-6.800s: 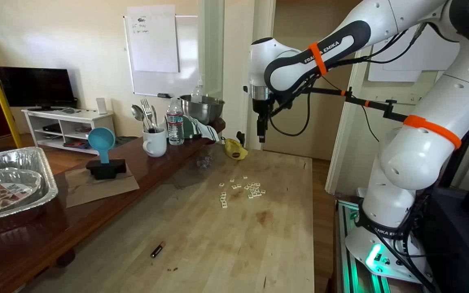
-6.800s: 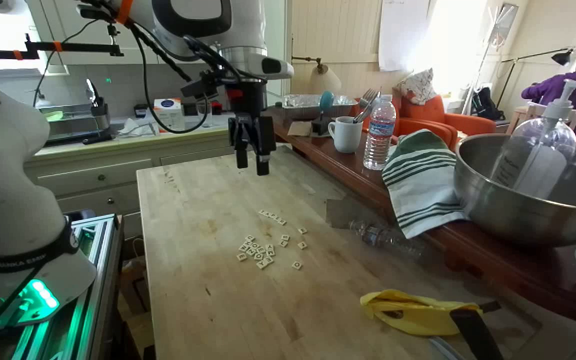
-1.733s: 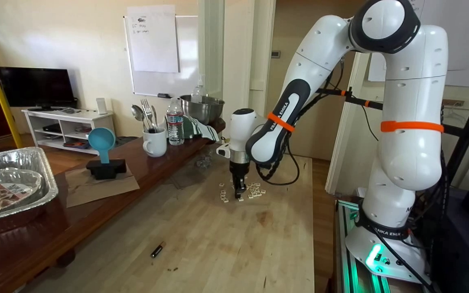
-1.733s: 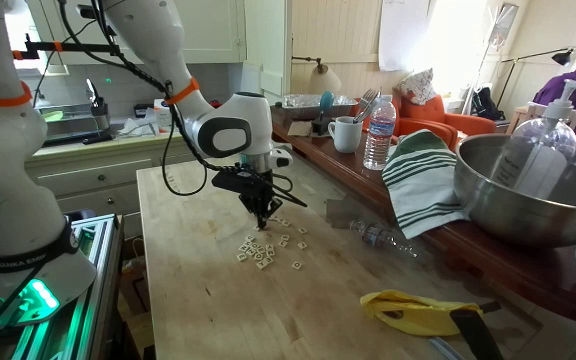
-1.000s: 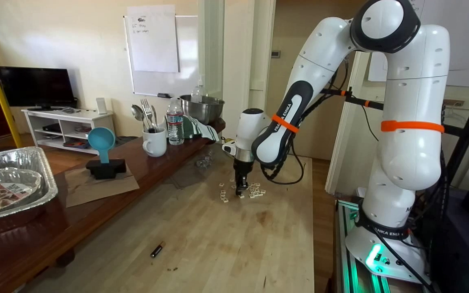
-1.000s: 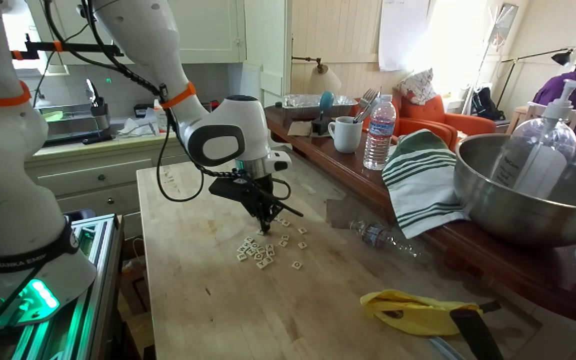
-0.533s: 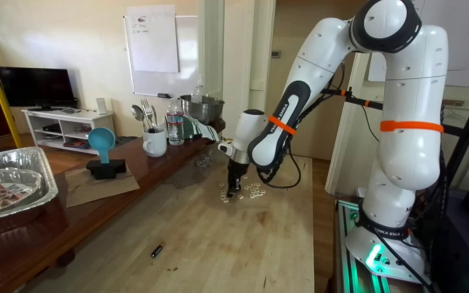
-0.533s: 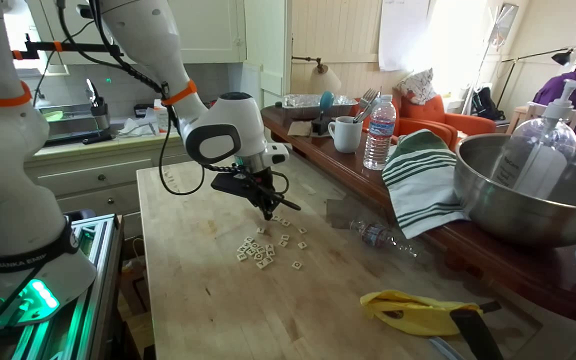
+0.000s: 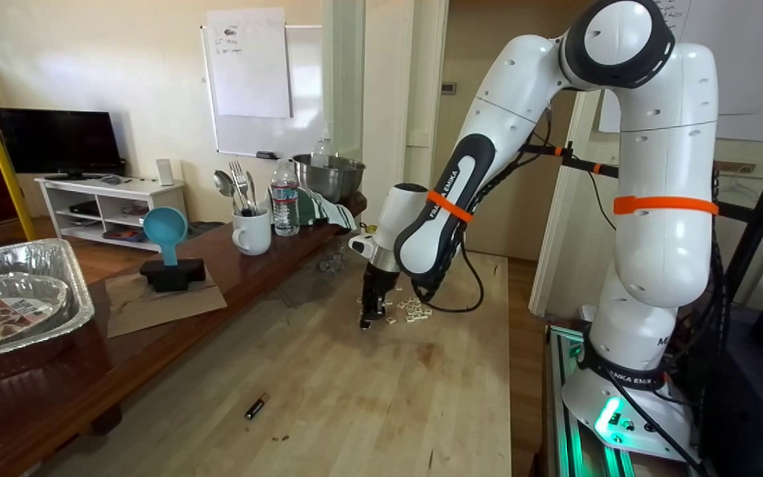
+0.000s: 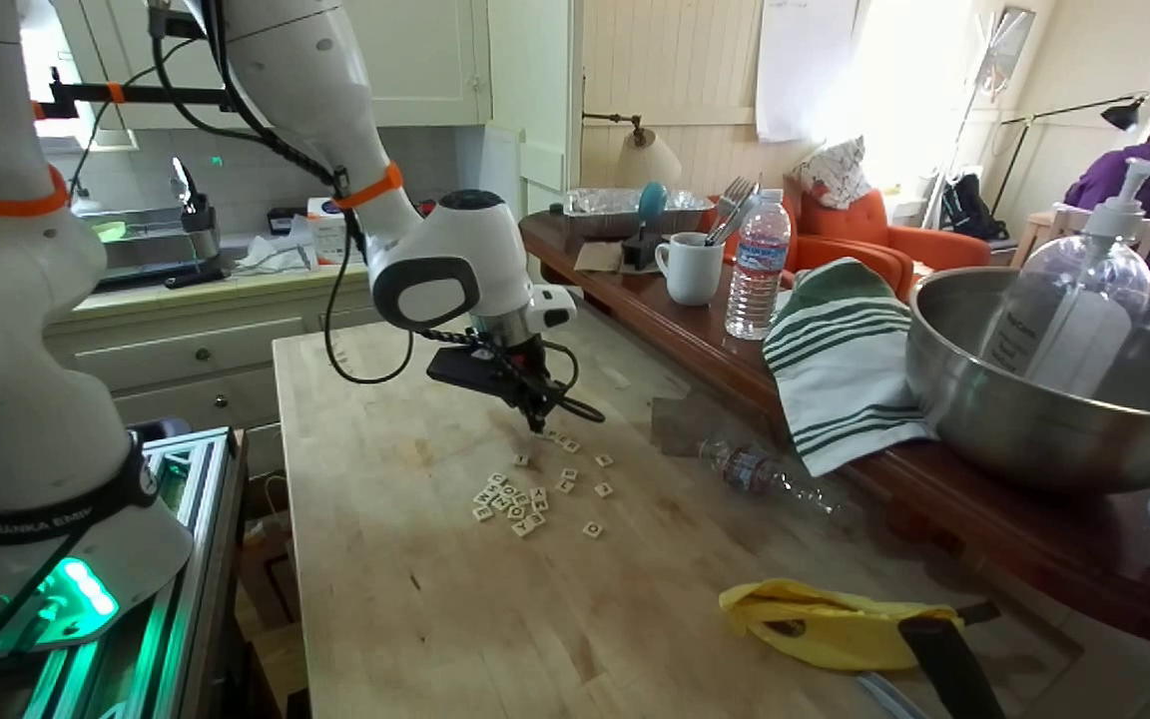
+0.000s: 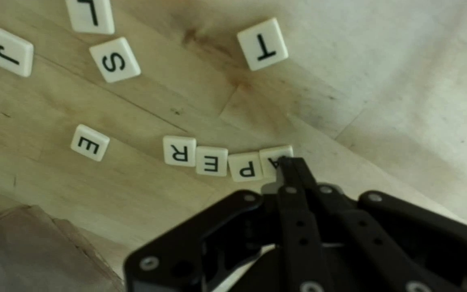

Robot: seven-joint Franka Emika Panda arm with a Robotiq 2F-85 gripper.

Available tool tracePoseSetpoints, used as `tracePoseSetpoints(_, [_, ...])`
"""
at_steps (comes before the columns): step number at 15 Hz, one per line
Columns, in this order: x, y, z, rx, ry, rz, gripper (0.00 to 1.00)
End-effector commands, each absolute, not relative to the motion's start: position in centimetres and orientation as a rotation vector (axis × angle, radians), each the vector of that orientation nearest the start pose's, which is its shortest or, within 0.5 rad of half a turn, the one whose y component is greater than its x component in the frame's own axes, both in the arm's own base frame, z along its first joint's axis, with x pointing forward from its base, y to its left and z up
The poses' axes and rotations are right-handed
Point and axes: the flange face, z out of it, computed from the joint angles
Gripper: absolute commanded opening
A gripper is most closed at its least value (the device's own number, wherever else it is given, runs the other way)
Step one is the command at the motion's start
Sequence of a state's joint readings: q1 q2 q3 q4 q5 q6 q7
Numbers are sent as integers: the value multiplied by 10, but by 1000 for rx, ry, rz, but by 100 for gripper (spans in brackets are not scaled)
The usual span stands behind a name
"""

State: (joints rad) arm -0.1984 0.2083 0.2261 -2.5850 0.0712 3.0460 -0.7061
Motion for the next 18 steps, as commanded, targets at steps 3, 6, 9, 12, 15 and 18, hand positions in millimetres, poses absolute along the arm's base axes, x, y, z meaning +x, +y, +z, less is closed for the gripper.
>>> tracePoseSetpoints(3, [468,1,202,-2956,-1069,-349,0])
tracePoseSetpoints(6, [462,-4,202,-2959,-1114,-244,0])
tracePoseSetpoints(9, [458,-9,206,-2958,-1172,-160,0])
tracePoseSetpoints(12, [460,-11,212,-2967,-1168,-190,0])
tracePoseSetpoints(15, [464,-10,222,-2986,-1106,-308,0])
tracePoseSetpoints(18, [468,-9,229,-2993,-1076,-392,0])
